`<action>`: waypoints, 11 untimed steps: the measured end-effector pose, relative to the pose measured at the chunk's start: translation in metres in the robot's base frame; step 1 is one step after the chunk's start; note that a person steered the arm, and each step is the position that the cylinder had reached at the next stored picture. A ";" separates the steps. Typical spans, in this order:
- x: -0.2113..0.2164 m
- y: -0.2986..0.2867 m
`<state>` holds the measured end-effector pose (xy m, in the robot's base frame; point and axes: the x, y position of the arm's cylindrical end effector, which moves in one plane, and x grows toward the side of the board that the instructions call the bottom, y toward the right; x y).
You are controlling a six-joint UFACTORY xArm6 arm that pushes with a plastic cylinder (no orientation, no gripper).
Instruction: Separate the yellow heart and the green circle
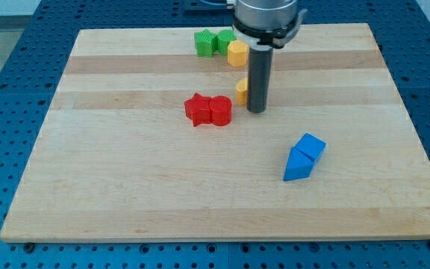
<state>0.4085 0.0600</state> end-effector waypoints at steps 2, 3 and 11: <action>-0.029 0.004; -0.040 -0.012; -0.066 -0.096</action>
<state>0.3422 -0.0357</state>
